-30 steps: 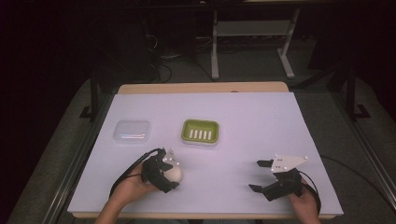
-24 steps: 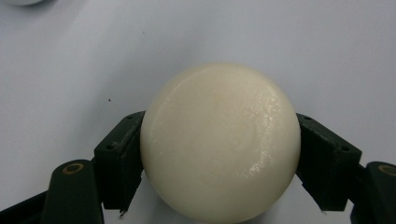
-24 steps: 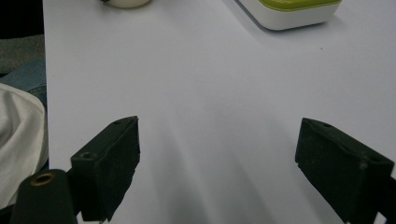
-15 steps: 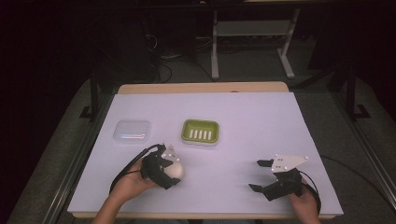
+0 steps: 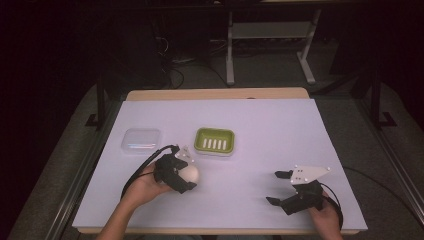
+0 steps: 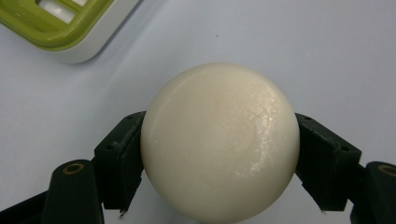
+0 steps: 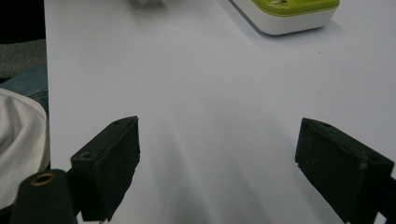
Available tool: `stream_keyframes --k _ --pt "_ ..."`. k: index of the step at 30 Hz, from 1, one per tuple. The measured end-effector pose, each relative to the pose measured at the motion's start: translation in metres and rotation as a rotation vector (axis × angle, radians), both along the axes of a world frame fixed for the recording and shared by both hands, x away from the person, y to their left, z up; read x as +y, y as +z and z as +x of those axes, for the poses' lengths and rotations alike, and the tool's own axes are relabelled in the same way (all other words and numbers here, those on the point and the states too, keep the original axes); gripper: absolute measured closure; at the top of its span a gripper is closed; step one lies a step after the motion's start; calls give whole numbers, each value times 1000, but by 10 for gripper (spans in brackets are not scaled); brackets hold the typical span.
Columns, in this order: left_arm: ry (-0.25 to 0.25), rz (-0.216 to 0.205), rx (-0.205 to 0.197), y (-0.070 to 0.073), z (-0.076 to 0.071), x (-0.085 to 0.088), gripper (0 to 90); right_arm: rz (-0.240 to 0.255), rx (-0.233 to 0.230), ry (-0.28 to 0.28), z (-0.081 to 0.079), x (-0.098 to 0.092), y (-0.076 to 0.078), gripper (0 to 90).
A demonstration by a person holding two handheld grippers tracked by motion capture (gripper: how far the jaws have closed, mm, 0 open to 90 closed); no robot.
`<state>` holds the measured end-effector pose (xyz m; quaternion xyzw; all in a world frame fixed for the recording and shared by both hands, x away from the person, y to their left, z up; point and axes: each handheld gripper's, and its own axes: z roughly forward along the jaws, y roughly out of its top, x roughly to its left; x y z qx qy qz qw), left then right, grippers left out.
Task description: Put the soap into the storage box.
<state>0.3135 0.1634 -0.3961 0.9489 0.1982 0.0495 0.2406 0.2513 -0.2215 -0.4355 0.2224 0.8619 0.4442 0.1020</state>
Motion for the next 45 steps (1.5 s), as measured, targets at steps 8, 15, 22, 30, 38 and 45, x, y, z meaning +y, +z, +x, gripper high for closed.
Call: stream_keyframes --k 8,15,22,30,38,45 --pt "3 3 0 6 10 -7 249 15 9 -6 2 -1 -1 131" --pt "2 9 2 10 21 -17 249 23 3 0 2 0 0 131" --pt "9 6 8 14 32 -24 249 27 0 1 2 0 0 131" --pt "10 16 10 16 43 -31 249 23 0 2 1 0 0 131" --pt "19 20 14 22 52 -39 249 26 -1 2 1 0 0 131" --pt "14 21 14 25 61 -46 249 29 -3 3 2 0 0 130"
